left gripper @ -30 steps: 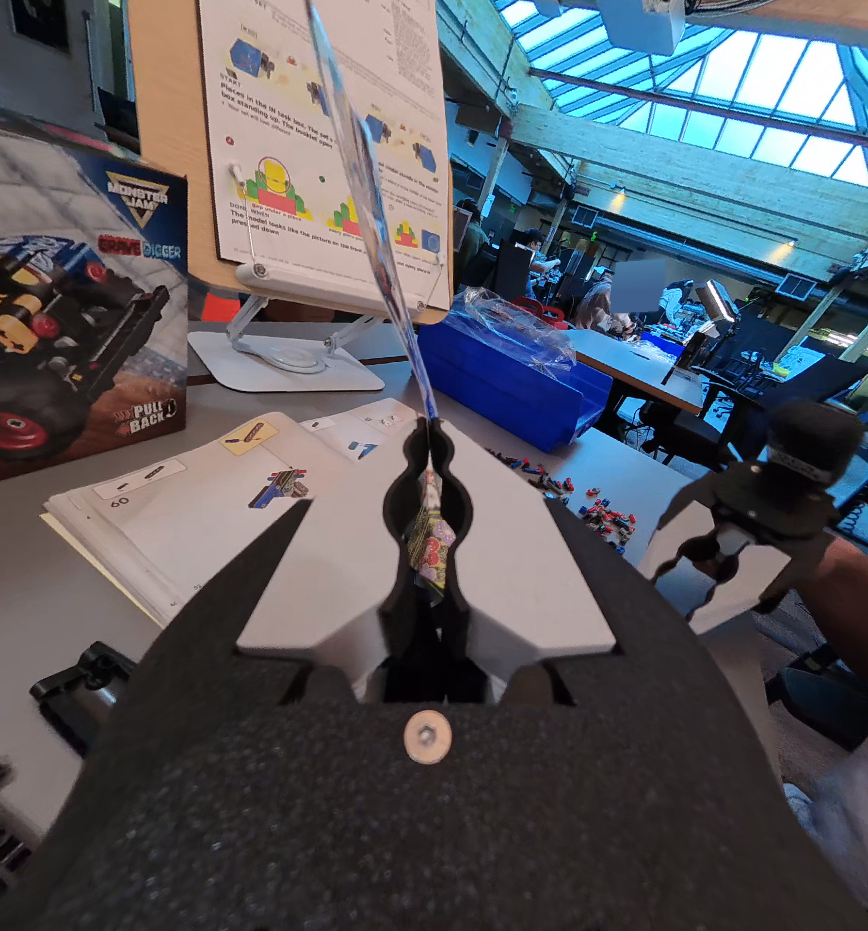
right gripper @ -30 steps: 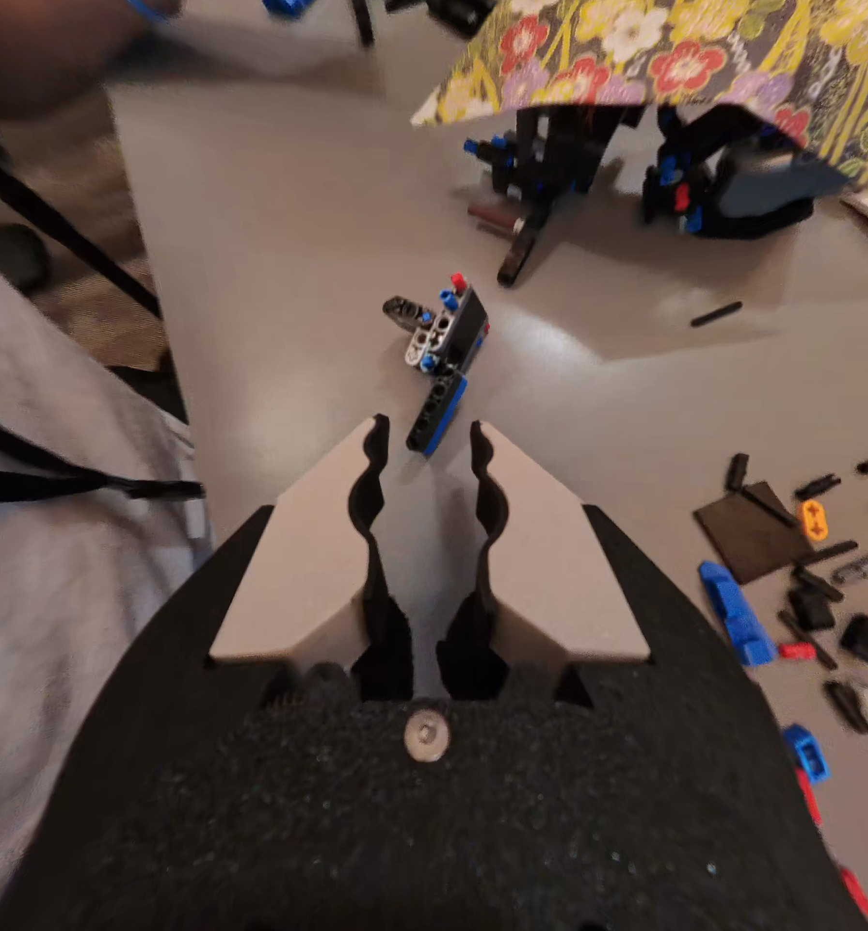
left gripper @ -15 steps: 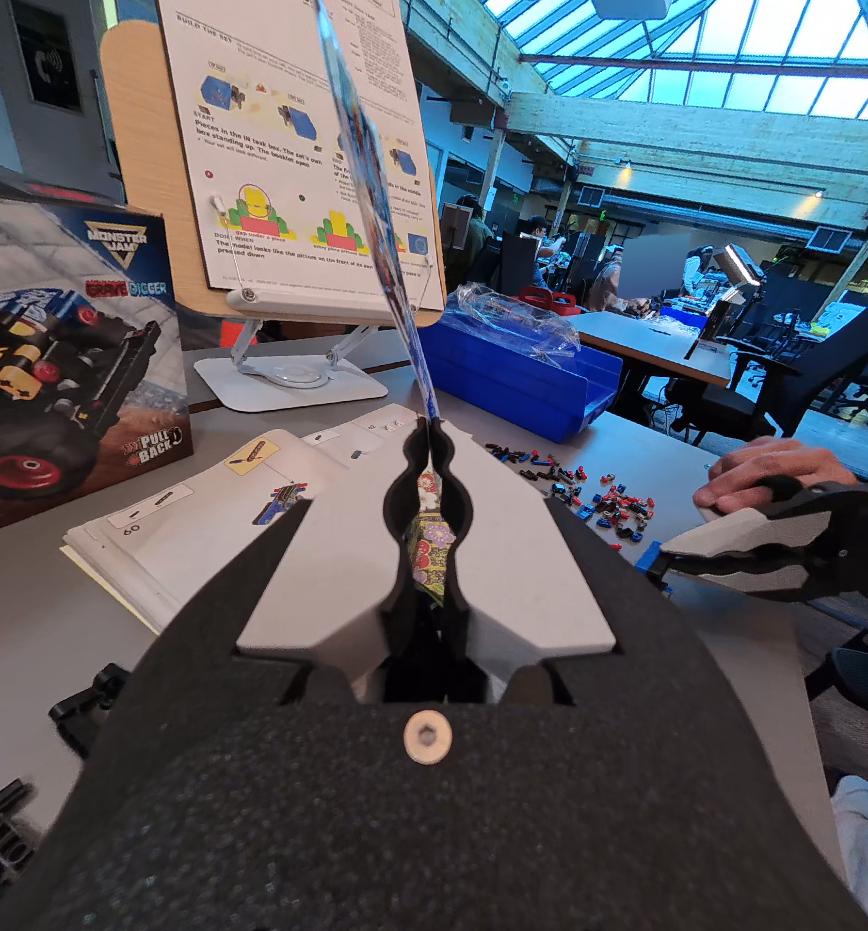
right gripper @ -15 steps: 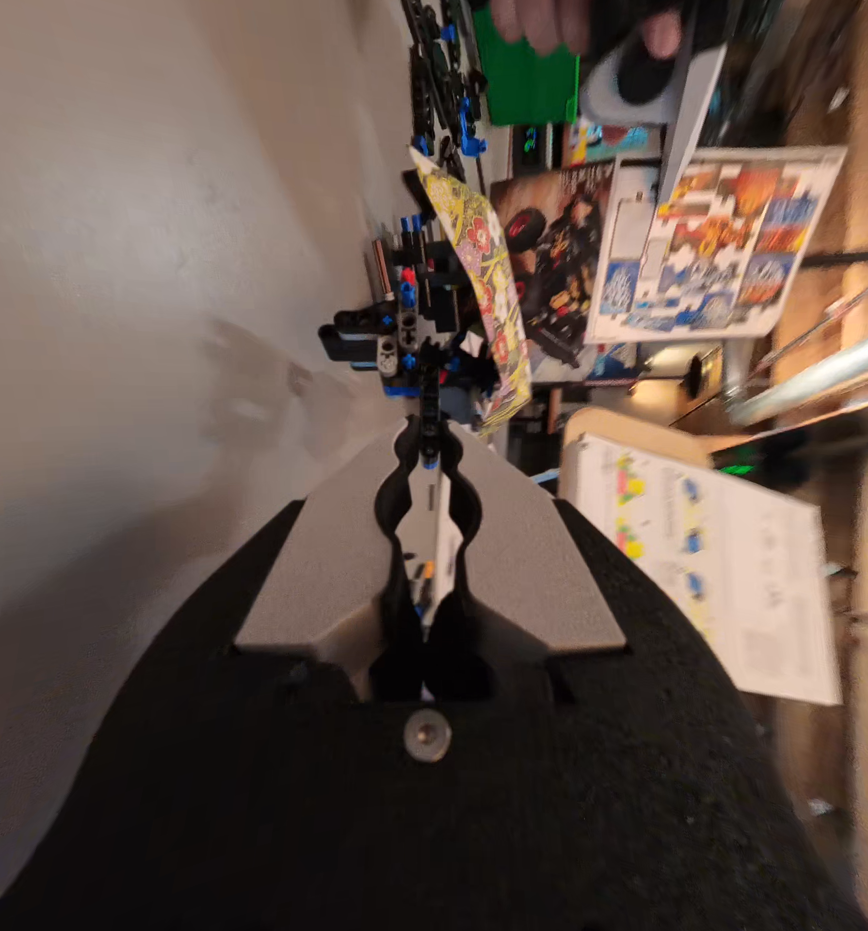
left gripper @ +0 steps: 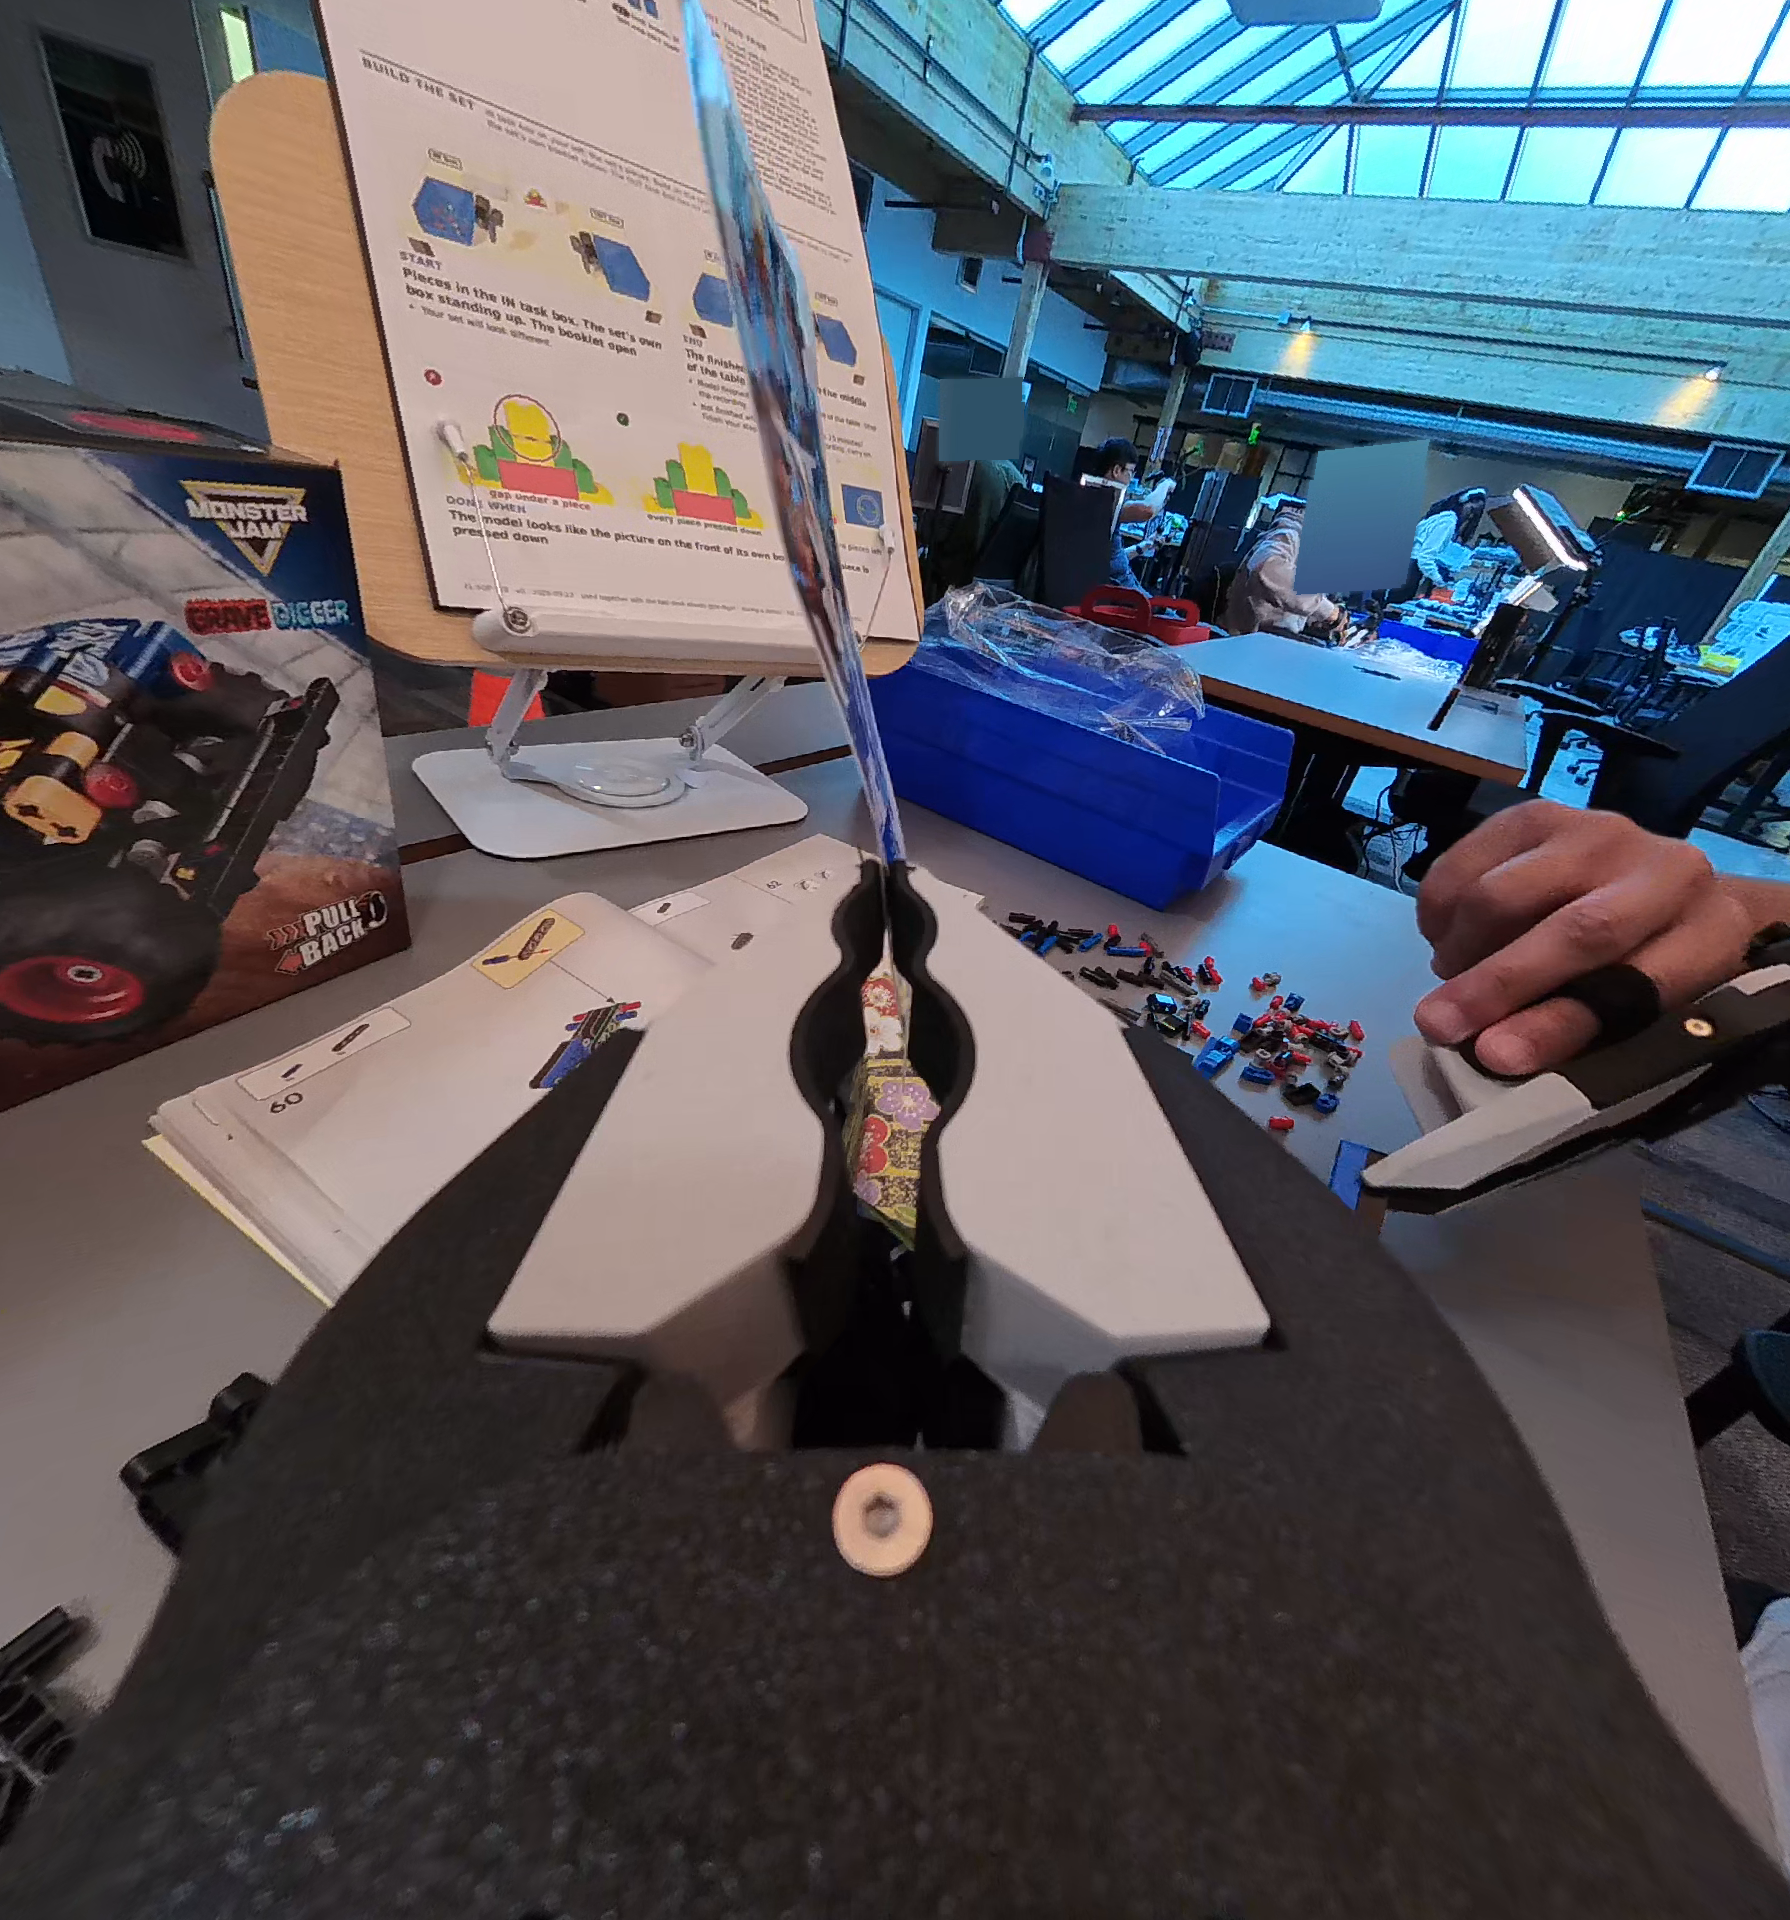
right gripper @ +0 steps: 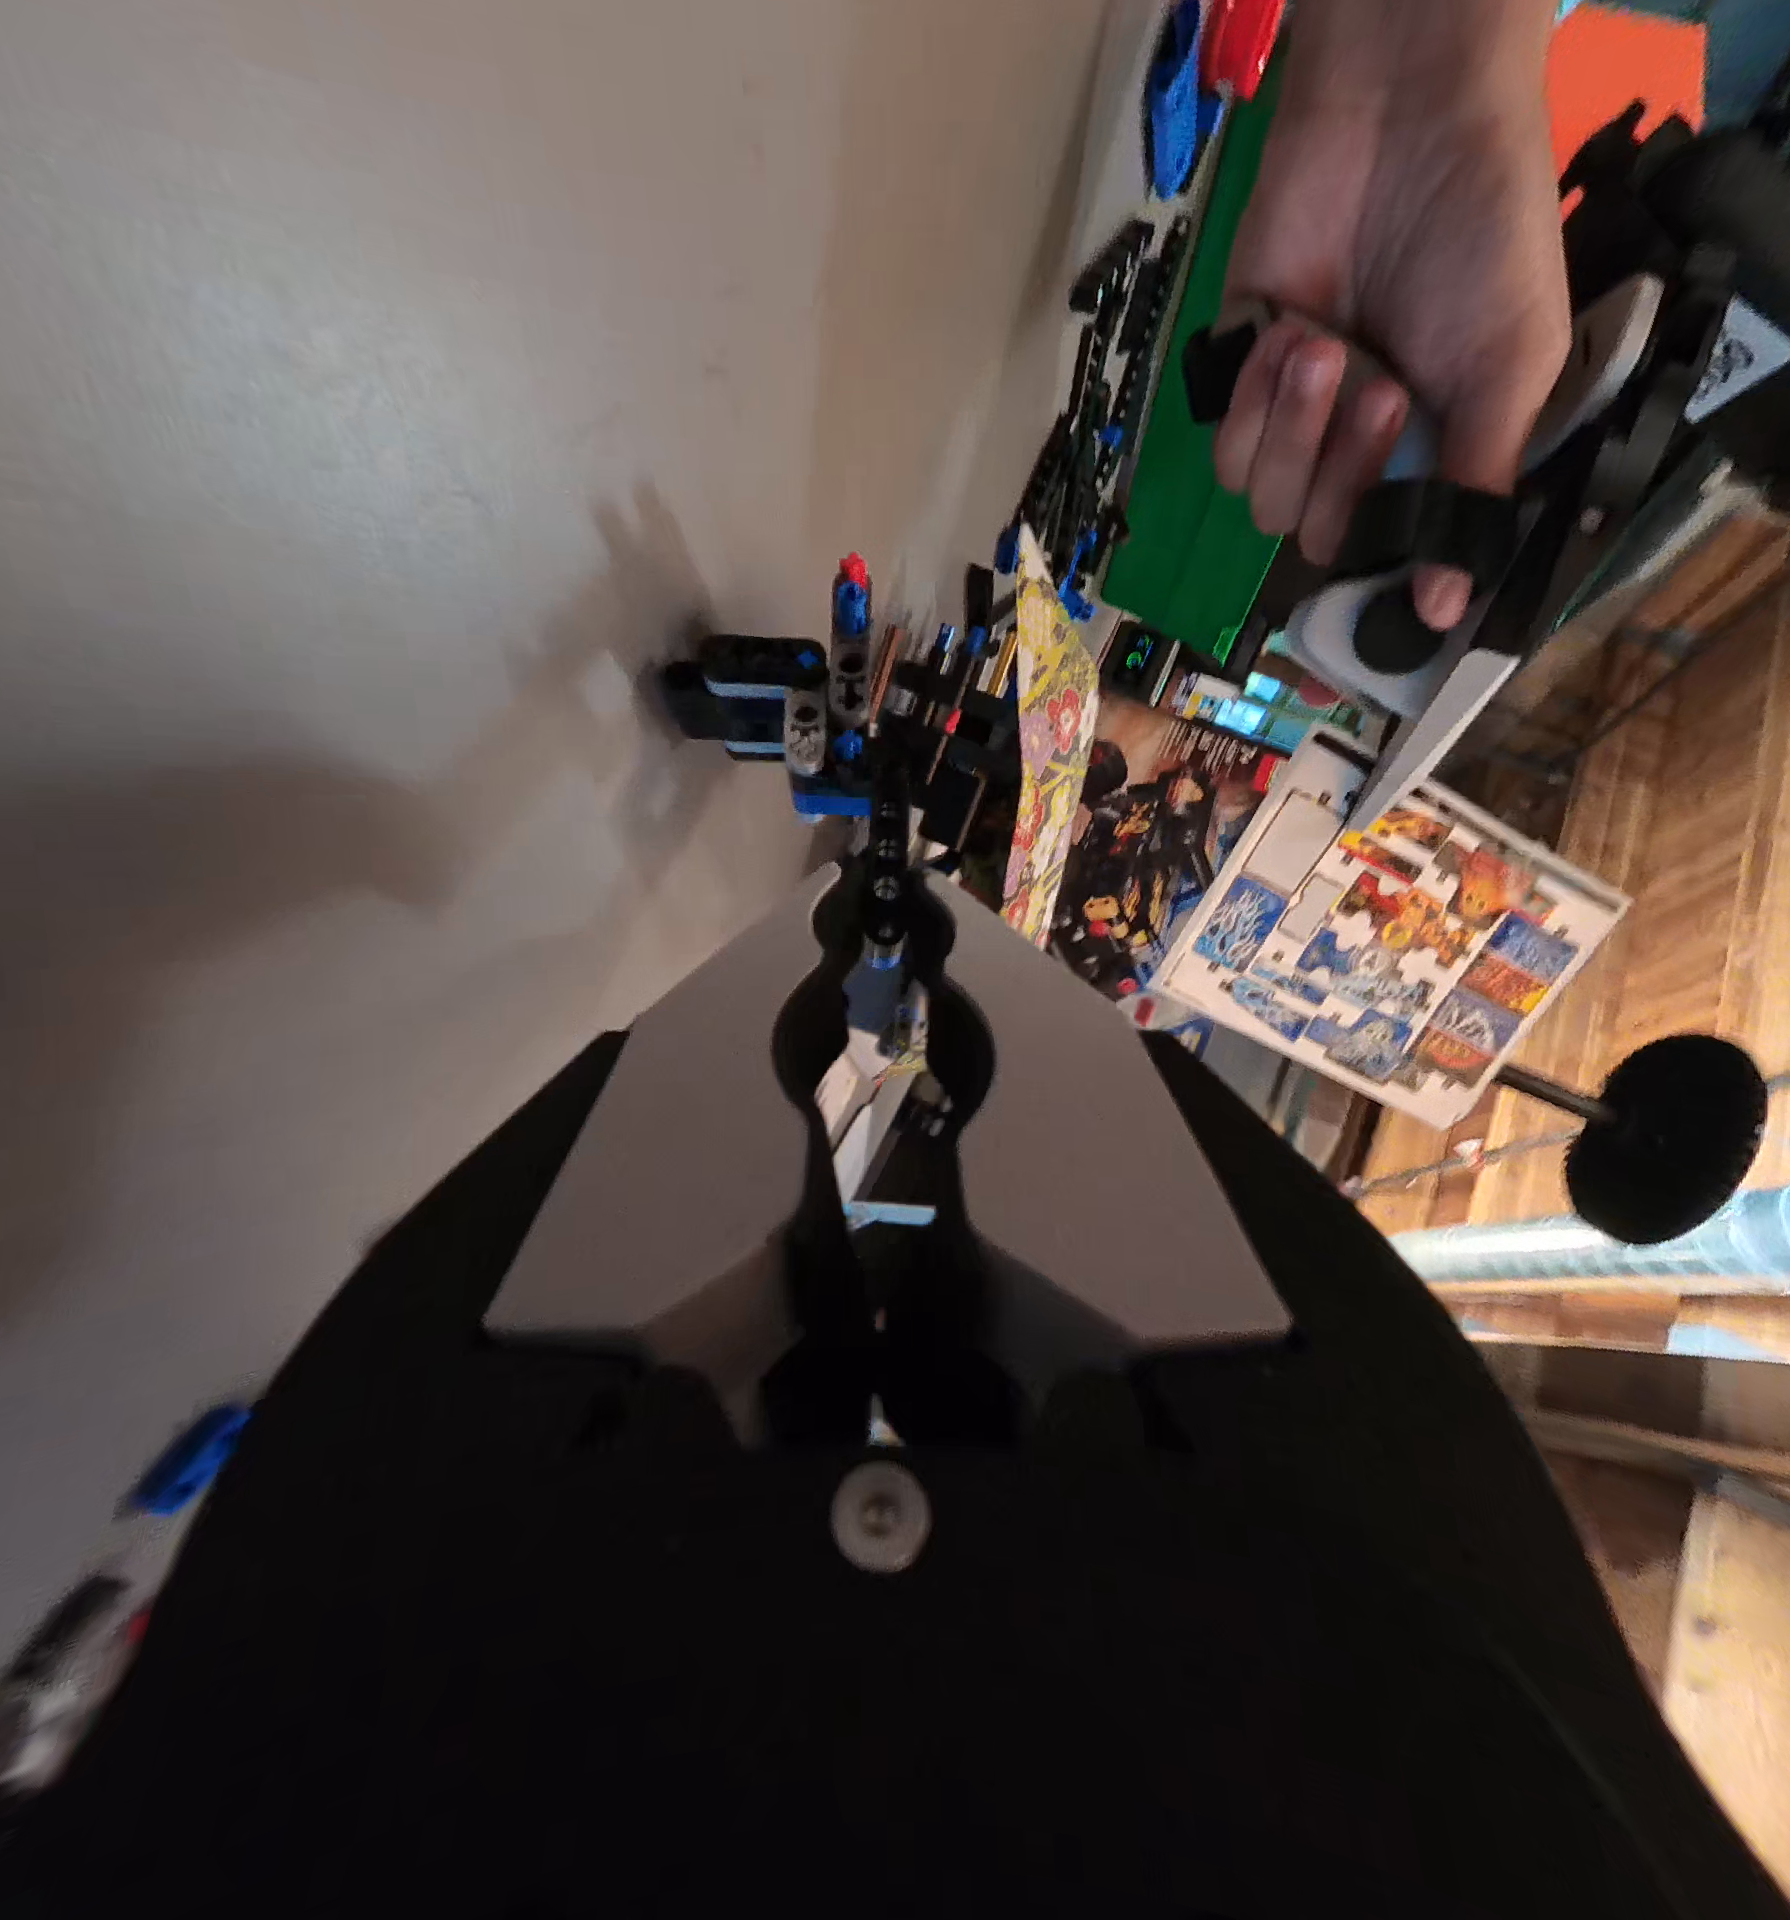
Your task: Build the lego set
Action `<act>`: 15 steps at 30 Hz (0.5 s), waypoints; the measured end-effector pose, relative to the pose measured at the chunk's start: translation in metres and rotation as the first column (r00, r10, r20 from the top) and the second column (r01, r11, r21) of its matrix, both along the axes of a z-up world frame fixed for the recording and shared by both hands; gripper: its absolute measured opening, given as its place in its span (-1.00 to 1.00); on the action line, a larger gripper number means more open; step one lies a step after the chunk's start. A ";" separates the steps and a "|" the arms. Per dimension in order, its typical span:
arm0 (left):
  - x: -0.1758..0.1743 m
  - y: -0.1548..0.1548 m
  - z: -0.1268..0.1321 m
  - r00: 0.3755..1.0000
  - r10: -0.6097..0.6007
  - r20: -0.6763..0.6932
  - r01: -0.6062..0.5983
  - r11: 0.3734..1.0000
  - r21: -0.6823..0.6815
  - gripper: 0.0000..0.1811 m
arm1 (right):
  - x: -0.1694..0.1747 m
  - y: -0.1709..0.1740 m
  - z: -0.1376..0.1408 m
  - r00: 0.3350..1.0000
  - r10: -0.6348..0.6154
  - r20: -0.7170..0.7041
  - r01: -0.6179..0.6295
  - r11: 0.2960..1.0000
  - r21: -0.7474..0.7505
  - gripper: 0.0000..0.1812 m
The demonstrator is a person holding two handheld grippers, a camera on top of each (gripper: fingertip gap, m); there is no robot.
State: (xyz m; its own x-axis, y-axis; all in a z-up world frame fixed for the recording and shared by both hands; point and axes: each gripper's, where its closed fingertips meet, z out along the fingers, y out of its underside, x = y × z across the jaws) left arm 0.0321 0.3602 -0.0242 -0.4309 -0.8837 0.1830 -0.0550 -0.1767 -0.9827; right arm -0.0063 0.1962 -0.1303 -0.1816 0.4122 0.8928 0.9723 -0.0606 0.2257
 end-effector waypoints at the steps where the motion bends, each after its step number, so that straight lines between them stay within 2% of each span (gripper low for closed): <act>1: 0.000 0.000 0.000 1.000 0.002 0.001 -0.002 1.000 0.003 -1.00 | -0.001 0.002 0.000 0.999 0.033 0.029 -0.033 0.999 -0.001 -0.94; 4: 0.001 0.002 0.000 1.000 0.015 0.007 -0.015 1.000 0.013 -1.00 | -0.012 0.007 0.001 0.979 0.151 0.135 -0.150 0.989 -0.018 -0.93; 6: 0.001 0.003 -0.001 1.000 0.018 0.003 -0.018 1.000 0.014 -1.00 | -0.021 0.012 0.002 0.943 0.238 0.231 -0.231 0.971 -0.056 -0.94; 9: 0.003 0.004 -0.004 1.000 0.021 -0.005 -0.021 1.000 0.013 -1.00 | -0.031 0.017 0.001 0.886 0.353 0.301 -0.318 0.935 -0.158 -0.94; 13: 0.004 0.004 -0.007 1.000 0.021 -0.014 -0.021 1.000 0.020 -1.00 | -0.031 0.019 0.000 0.849 0.432 0.306 -0.354 0.893 -0.278 -0.92; 15: 0.004 0.003 -0.007 1.000 0.018 -0.015 -0.018 1.000 0.023 -1.00 | -0.033 0.019 -0.002 0.864 0.434 0.255 -0.359 0.886 -0.293 -0.85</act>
State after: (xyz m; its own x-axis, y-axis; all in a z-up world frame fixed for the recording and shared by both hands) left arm 0.0363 0.3629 -0.0313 -0.4122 -0.8953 0.1691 -0.0667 -0.1554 -0.9856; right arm -0.0397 0.2147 -0.1319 -0.6205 0.4310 0.6552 0.7818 0.4051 0.4740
